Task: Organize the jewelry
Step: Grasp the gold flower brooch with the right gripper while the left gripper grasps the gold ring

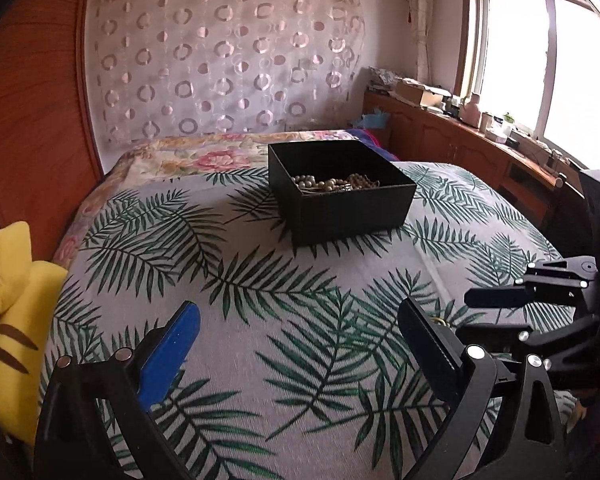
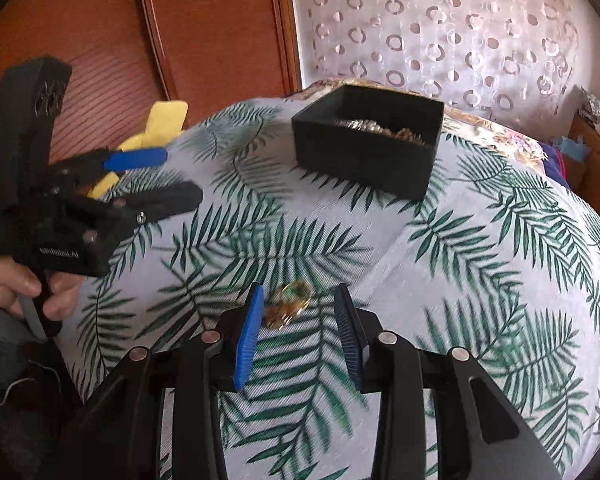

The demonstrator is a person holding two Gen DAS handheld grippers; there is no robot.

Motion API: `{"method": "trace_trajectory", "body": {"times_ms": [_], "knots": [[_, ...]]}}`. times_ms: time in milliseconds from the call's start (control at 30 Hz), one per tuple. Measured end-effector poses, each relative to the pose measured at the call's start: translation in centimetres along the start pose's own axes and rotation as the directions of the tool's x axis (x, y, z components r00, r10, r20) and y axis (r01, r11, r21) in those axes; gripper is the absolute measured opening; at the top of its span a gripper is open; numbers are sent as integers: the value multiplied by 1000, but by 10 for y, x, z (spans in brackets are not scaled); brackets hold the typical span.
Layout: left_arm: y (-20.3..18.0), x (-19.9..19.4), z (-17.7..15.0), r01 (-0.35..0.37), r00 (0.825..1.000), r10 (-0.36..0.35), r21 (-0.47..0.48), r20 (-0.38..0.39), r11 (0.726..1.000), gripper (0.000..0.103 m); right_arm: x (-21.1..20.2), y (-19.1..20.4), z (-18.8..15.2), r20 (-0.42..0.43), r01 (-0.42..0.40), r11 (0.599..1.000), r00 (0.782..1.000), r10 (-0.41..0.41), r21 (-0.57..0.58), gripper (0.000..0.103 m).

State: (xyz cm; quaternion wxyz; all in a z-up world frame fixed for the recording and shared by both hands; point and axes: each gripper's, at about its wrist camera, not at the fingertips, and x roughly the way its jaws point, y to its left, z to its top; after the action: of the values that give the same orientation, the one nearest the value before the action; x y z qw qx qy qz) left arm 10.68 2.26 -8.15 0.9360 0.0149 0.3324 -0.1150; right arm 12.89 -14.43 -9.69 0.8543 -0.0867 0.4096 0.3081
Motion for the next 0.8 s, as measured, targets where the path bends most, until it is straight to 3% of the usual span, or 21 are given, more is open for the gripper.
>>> {"method": "trace_trajectory", "body": {"times_ms": [200,367,467,633,800], "knots": [[0,-8,-4,-6,1000,6,-4,12,1000,95,7,10,-5,-22,22,1000,1000,-21,7,39],[1,-12,-6,-8,1000,8,-9,15,1000,95,17,13,-6,-50,92,996,994,-92,-16,39],[0,-11,-6,-10,1000,10,-5,14,1000,95,13,10,-9,-48,113,993,992,-114,-22,30],[-2,-11,-8,-5,1000,5,-5,10,1000,95,5,-3,-16,-47,114,993,992,-114,2,5],[-7,-8,-9,0,1000,0,8,1,1000,95,1,-12,-18,-39,99,995,994,-97,28,4]]}}
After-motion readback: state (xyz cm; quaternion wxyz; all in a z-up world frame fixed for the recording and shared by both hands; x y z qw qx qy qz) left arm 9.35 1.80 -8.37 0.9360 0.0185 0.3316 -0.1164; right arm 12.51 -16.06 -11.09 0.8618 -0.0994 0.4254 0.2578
